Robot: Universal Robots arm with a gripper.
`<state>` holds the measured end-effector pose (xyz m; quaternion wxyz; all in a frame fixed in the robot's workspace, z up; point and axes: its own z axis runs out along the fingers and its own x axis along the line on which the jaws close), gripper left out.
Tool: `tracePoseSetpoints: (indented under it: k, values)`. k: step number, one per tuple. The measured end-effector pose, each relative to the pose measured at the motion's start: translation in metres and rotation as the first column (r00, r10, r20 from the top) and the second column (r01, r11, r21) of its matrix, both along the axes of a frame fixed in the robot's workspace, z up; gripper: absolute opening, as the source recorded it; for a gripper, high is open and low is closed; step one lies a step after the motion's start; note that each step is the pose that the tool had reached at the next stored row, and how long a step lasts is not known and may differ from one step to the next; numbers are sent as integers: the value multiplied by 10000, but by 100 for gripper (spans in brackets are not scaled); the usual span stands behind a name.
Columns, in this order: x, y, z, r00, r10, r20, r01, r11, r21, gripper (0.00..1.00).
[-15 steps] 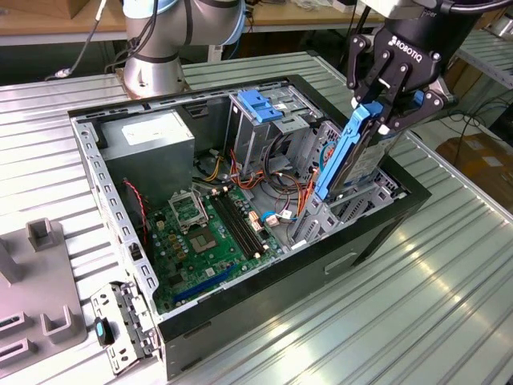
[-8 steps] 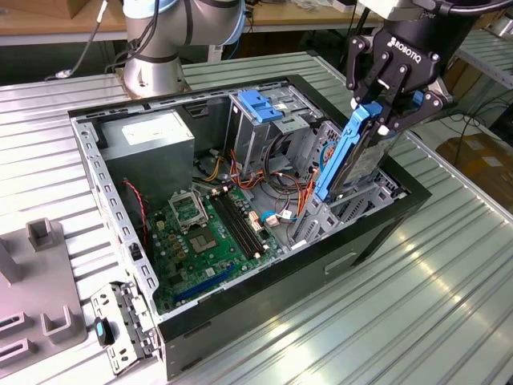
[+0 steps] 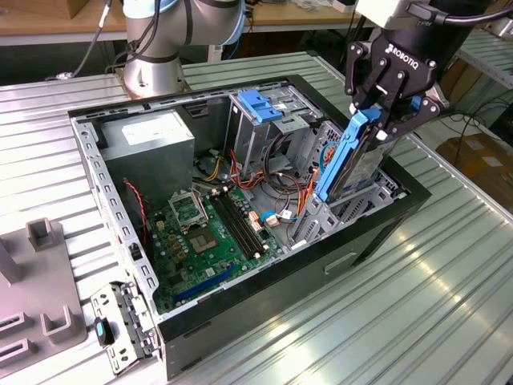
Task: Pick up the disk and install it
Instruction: 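Insert the disk into the insertion slot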
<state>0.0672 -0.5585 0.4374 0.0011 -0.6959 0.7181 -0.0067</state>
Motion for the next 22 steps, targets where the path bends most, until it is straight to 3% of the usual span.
tracePoseSetpoints:
  k: [7, 9, 10, 16, 17, 22]
  values:
    - [0, 0, -2, 10000, 0, 1, 0, 10000, 1, 37]
    - [0, 0, -2, 10000, 0, 0, 0, 10000, 0, 38]
    - [0, 0, -2, 10000, 1, 0, -1, 10000, 0, 44]
    - [0, 0, -4, 10000, 1, 0, -1, 10000, 0, 44]
    - [0, 0, -5, 10000, 0, 0, 0, 10000, 1, 43]
    - [24, -3, -114, 10000, 1, 0, -1, 10000, 1, 12]
